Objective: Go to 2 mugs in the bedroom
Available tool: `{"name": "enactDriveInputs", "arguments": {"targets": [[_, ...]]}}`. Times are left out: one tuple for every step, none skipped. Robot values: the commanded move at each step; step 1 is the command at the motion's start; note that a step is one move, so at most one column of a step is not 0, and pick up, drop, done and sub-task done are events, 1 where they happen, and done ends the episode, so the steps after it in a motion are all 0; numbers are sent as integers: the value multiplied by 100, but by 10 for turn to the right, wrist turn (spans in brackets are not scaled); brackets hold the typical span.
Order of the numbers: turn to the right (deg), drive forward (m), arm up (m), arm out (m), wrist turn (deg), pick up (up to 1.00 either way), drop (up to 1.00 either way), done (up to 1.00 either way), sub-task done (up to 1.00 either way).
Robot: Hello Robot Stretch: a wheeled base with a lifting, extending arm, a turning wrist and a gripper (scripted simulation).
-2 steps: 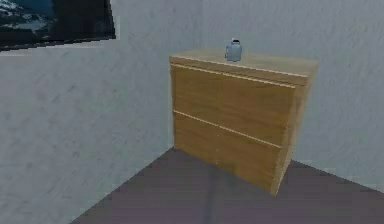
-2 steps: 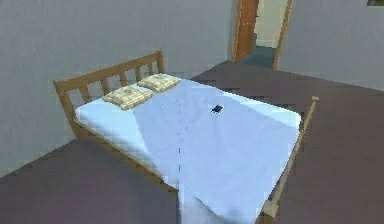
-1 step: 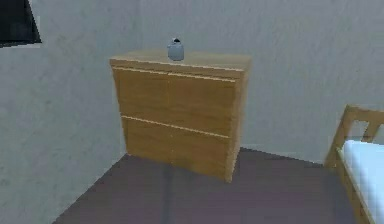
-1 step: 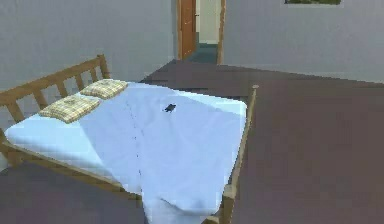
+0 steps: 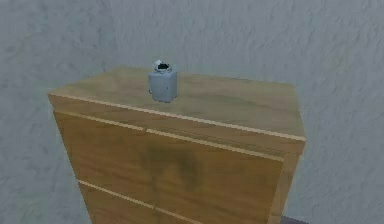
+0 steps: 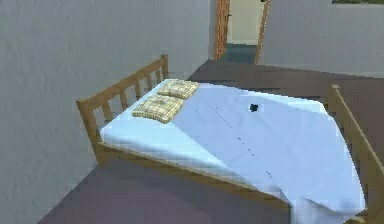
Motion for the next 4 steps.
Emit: {"name": "enactDriveInputs", "arguments": {"targets": [[0,0,0,0,0,0,0,0,100],[450,0,0,0,0,0,0,0,0],[450,0,0,0,0,0,0,0,0],[450,0,0,0,0,0,0,0,0]]}}
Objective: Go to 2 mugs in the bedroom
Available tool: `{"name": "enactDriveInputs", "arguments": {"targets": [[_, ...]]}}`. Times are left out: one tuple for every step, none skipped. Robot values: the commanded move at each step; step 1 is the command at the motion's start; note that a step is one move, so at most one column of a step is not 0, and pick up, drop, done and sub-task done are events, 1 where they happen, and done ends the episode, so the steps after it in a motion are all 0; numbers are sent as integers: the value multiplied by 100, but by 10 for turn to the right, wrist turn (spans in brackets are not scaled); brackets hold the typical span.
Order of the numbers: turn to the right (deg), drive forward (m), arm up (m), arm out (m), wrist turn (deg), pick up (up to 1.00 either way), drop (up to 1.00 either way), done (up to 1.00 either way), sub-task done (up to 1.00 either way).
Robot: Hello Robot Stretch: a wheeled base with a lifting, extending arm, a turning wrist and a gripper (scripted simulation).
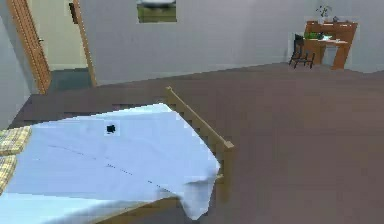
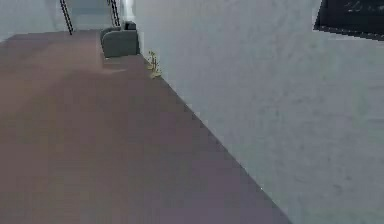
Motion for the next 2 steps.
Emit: {"name": "enactDriveInputs", "arguments": {"targets": [[420,0,0,0,0,0,0,0,0],[0,80,0,0,0,0,0,0,0]]}}
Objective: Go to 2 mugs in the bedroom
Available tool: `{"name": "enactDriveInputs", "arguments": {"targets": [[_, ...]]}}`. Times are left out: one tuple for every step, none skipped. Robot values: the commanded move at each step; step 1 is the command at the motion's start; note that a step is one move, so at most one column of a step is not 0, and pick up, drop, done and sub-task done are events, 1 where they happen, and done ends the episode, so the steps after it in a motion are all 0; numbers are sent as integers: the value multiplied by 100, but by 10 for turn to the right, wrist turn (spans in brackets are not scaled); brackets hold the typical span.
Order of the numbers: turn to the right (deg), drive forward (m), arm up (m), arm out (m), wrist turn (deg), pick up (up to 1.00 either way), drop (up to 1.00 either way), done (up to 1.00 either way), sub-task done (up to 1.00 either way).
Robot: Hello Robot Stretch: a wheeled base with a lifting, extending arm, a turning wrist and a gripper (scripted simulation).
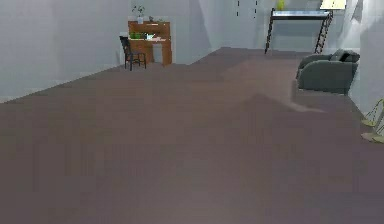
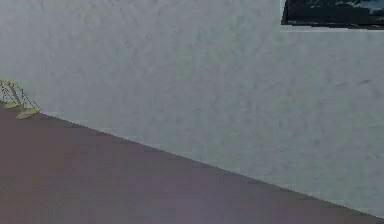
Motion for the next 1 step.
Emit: {"name": "enactDriveInputs", "arguments": {"targets": [[330,0,0,0,0,0,0,0,0]]}}
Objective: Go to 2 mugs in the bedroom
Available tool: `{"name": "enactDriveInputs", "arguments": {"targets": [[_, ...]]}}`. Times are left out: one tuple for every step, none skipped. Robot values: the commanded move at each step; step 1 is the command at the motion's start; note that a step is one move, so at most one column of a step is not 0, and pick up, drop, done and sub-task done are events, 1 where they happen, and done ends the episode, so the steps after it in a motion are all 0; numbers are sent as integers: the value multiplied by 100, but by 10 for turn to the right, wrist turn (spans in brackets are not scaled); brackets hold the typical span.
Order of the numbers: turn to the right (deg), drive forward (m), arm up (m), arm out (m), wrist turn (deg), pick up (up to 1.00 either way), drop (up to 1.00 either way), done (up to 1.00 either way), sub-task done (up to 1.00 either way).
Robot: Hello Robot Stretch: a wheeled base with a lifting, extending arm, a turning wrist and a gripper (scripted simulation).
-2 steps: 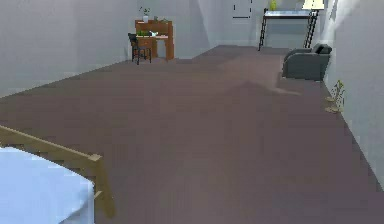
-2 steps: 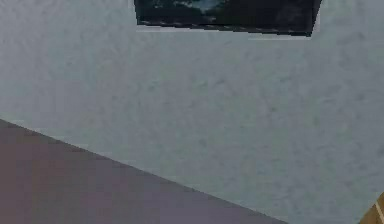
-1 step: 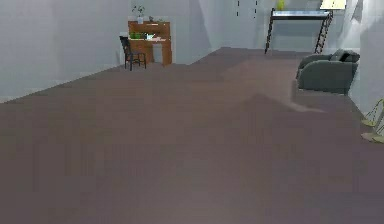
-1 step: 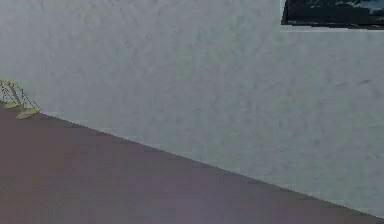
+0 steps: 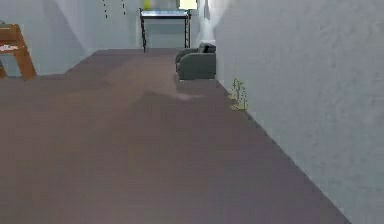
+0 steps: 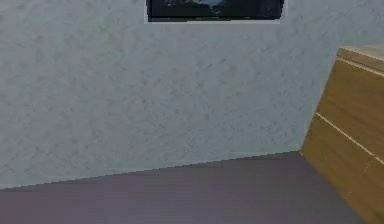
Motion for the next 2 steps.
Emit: {"name": "enactDriveInputs", "arguments": {"targets": [[0,5,0,0,0,0,0,0,0],[-360,0,0,0,0,0,0,0,0]]}}
